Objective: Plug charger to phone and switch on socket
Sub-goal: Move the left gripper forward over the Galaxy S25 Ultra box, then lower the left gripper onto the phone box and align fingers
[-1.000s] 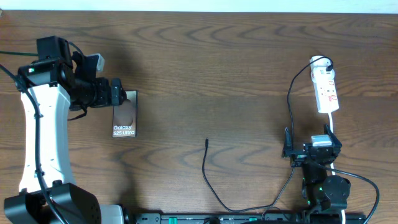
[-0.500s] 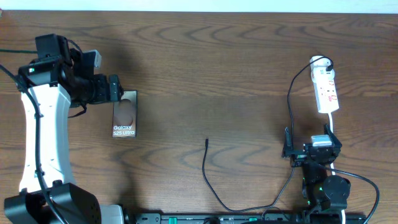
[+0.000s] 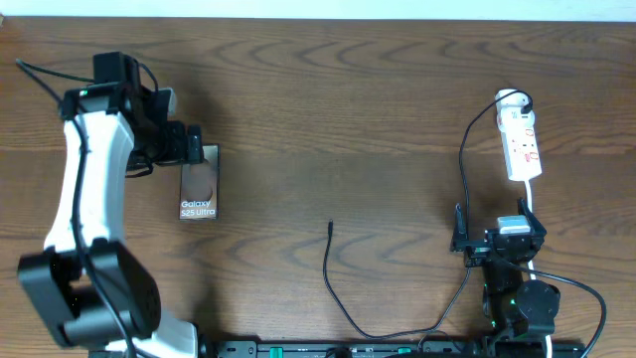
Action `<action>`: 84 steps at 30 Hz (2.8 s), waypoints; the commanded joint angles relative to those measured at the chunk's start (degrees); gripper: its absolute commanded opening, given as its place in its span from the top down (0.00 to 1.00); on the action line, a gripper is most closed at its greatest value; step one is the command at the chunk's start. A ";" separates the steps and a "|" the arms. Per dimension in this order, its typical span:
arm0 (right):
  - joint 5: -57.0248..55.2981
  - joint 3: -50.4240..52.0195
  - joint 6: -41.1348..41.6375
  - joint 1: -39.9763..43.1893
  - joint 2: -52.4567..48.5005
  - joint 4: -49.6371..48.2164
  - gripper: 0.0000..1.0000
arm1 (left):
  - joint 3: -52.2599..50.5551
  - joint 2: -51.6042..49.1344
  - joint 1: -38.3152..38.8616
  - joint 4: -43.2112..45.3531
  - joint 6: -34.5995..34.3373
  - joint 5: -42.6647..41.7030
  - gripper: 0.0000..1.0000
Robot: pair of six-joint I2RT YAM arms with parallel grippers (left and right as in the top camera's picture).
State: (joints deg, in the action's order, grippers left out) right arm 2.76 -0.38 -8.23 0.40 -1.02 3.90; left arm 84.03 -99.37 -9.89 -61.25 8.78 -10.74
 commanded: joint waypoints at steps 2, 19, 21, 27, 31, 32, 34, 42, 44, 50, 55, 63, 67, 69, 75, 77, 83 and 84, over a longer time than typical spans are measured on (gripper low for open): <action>-0.28 0.07 -0.61 -0.28 0.24 0.26 0.01 | 0.96 -4.68 0.09 -0.63 -0.24 1.36 0.02; -0.26 0.07 -0.61 -0.28 0.24 0.26 0.01 | 0.63 -11.56 2.34 1.31 1.07 1.53 0.02; -0.26 0.07 -0.61 -0.28 0.24 0.26 0.01 | 0.57 -11.54 3.30 2.08 0.94 3.13 0.02; -0.26 0.07 -0.61 -0.28 0.24 0.26 0.01 | 0.57 -11.56 4.09 3.58 -0.98 5.01 0.02; -0.26 0.07 -0.63 -0.28 0.24 0.26 0.01 | 0.57 -11.56 4.09 3.58 -0.98 5.01 0.02; -0.28 0.07 -0.63 -0.28 0.24 0.26 0.01 | 0.52 -11.56 4.09 3.58 -0.98 5.01 0.02; -0.26 0.07 -0.63 -0.28 0.24 0.28 0.01 | 0.37 -11.56 4.09 3.61 -0.98 4.96 0.02; -0.26 0.07 -0.61 -0.28 0.24 0.26 0.01 | -1.97 -11.56 4.09 4.92 -0.96 3.74 0.02; -0.26 0.07 -0.61 -0.28 0.24 0.28 0.01 | -2.75 -11.56 4.09 5.53 -0.96 3.72 0.02; -0.26 0.07 -0.61 -0.28 0.24 0.26 0.01 | -4.00 -11.56 4.09 6.93 -1.18 3.74 0.02; -0.28 0.07 -0.61 -0.28 0.24 0.26 0.01 | -4.46 -11.89 4.09 7.58 -3.08 3.72 0.02; -0.26 0.07 -0.63 -0.28 0.24 0.26 0.01 | -7.80 -11.89 4.09 11.02 -3.10 3.72 0.02; -0.26 0.07 -0.61 -0.28 0.24 0.26 0.01 | -7.82 -11.89 4.09 11.21 -3.08 3.74 0.02; -0.28 0.07 -0.61 -0.28 0.24 0.26 0.01 | -7.82 -11.89 4.09 11.34 -3.08 3.74 0.02; -0.28 0.07 -0.61 -0.28 0.24 0.26 0.01 | -9.18 -11.89 4.09 13.88 -3.08 3.74 0.02; -0.28 0.07 -0.61 -0.28 0.24 0.26 0.01 | -9.22 -11.89 4.09 14.08 -3.08 3.74 0.02; -0.26 0.07 -0.61 -0.28 0.24 0.26 0.01 | -9.46 -11.98 4.09 14.49 -3.06 3.96 0.02; -0.28 0.07 -0.61 -0.28 0.24 0.26 0.01 | -9.60 -11.98 4.09 14.67 -3.06 3.96 0.02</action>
State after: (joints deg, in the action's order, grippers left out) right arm 2.76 -0.38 -8.23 0.40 -1.02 3.92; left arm 74.89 -110.28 -5.56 -46.65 5.98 -7.14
